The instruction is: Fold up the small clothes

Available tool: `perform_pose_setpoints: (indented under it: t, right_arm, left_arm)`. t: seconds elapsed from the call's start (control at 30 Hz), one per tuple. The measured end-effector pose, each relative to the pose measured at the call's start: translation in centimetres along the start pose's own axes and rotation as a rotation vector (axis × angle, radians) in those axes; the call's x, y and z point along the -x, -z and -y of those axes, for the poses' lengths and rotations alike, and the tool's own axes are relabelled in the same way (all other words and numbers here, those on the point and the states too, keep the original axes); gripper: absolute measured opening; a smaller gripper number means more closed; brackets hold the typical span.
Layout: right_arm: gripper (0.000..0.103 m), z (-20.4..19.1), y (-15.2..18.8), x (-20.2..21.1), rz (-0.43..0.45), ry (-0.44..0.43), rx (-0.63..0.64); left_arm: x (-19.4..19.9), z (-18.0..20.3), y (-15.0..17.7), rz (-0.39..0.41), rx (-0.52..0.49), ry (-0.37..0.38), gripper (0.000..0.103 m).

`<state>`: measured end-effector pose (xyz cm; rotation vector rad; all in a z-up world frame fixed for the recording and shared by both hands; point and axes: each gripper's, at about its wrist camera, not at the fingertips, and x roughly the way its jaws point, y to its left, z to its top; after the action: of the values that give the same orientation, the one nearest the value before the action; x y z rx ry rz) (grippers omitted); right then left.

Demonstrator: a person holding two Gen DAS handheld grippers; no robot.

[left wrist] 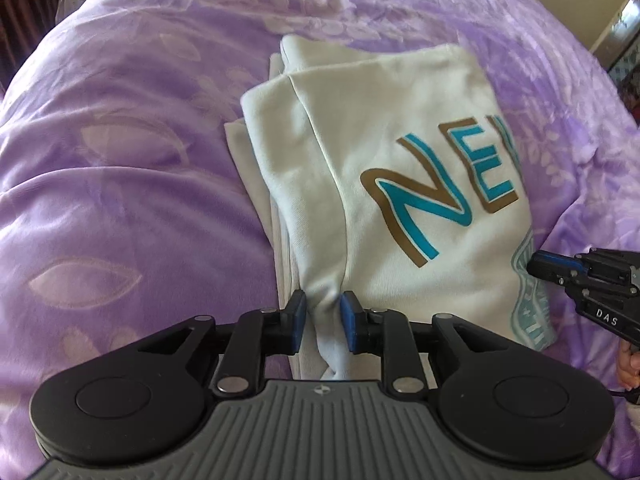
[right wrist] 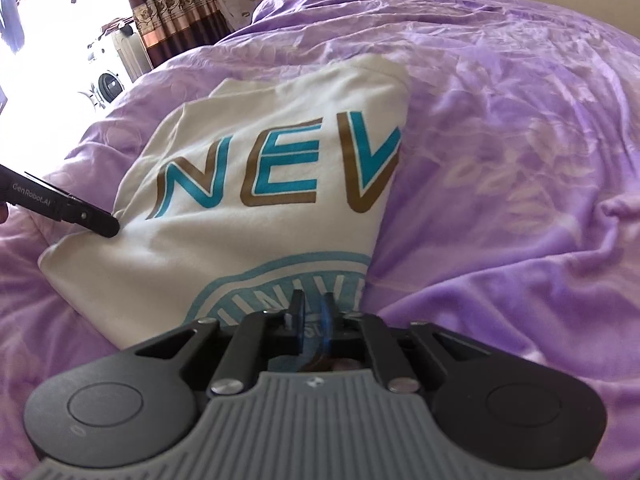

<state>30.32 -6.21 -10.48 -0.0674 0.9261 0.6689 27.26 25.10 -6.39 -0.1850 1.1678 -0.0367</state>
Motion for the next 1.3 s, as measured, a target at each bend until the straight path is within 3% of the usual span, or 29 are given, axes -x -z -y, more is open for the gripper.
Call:
perform_pose_setpoints:
  t: [0.03,0.07,0.13,0.17,0.23,0.33,0.43,0.57,0.67,1.0,1.17,1.23,1.3]
  right_arm:
    - [0.025,0.1,-0.2,0.6,0.003,0.017,0.002]
    - [0.025,0.2,-0.4,1.2,0.012,0.023,0.006]
    - [0.03,0.6,-1.0,1.9,0.028,0.006,0.007]
    - [0.034,0.8,-1.3,2.1,0.037,0.005,-0.001]
    - [0.05,1.3,-2.1,2.2,0.053,0.012,-0.01]
    - [0.066,2.3,-3.4,1.6,0.066,-0.015,-0.059]
    - [0.072,3.6,-4.4,0.5,0.076,-0.114,-0.141]
    - [0.073,5.5,-5.6,-1.6,0.077,-0.138,-0.245]
    - [0.073,6.9,-6.3,-3.2,0.076,-0.194,-0.318]
    - [0.073,9.0,-7.7,-8.2,0.083,-0.264,-0.396]
    - [0.063,9.6,-8.8,-10.0,0.095,-0.297,-0.427]
    - [0.049,9.7,-9.2,-10.5,0.106,-0.305,-0.437]
    - [0.042,9.7,-9.4,-10.8,0.109,-0.317,-0.447]
  left_arm:
    - [0.6,-0.1,0.0,0.014,0.004,0.0,0.031]
    - [1.4,-0.3,-0.1,0.043,-0.003,-0.012,0.035]
    - [2.7,-0.6,-0.4,0.126,-0.013,-0.024,0.059]
    - [3.1,-1.0,-0.7,0.161,0.008,-0.023,0.064]
    - [3.3,-2.4,-1.4,0.205,0.101,0.013,0.075]
    - [2.1,-4.4,-2.2,0.223,0.254,0.084,0.086]
    - [0.4,-5.8,-2.7,0.255,0.35,0.105,0.087]
    - [-2.1,-7.6,-3.0,0.249,0.454,0.166,0.087]
    - [-3.1,-7.6,-3.4,0.279,0.438,0.177,0.087]
    - [-5.8,-6.9,-5.4,0.248,0.352,0.169,0.086]
    - [-6.5,-7.0,-5.8,0.248,0.34,0.197,0.069]
    - [-6.7,-7.1,-6.0,0.247,0.346,0.212,0.057]
    - [-6.9,-7.1,-6.1,0.244,0.35,0.231,0.046]
